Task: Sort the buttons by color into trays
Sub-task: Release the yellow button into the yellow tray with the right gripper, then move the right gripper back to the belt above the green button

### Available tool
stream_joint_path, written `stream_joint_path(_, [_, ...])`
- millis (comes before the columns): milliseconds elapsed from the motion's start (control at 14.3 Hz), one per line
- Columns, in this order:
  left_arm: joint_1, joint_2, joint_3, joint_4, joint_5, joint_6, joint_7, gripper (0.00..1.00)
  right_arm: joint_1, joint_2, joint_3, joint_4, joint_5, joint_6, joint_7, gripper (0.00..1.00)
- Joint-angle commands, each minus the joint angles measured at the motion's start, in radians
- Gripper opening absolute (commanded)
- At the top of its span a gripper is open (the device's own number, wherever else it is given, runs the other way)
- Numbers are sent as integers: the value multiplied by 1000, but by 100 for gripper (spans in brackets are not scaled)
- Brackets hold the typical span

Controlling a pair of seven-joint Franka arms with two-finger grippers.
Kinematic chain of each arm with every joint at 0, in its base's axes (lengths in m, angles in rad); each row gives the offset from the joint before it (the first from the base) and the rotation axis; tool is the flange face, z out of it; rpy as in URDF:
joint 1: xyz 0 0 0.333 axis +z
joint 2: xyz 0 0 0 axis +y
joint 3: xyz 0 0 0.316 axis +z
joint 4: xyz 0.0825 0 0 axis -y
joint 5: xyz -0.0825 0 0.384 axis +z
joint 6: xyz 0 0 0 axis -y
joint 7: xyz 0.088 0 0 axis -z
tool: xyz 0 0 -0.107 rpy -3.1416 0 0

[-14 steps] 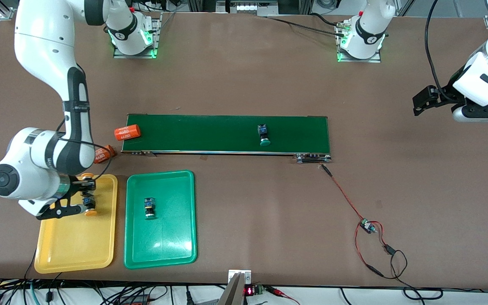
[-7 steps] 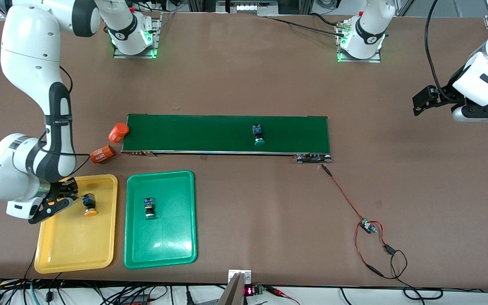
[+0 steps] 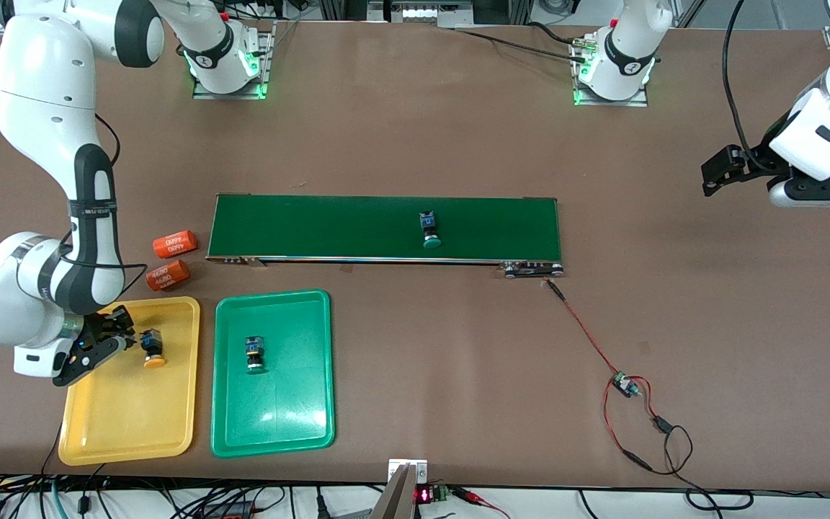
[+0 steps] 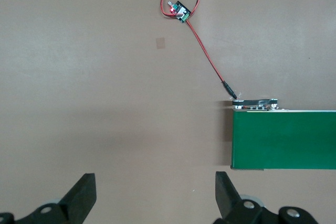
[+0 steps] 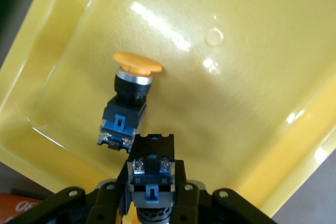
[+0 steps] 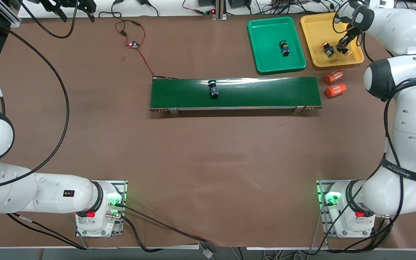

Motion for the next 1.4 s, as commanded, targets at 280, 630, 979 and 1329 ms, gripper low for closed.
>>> stream_joint_path(280, [-1,0,3,22,-3,-47,20,100,-57,75,29,90,15,79,-88,0])
stream_joint_path(630, [1,0,1,22,-3,-49,21,100,-79,98,60,90,15,160,-85,6])
stream_joint_path(979, [1,0,1,22,-3,-47,21,100,-58,35,60,87,44,20,26,100])
stream_joint_path(1329, [-2,0,0,22,-3,-49,20,100,-29,-77,51,84,31,-260,320,100])
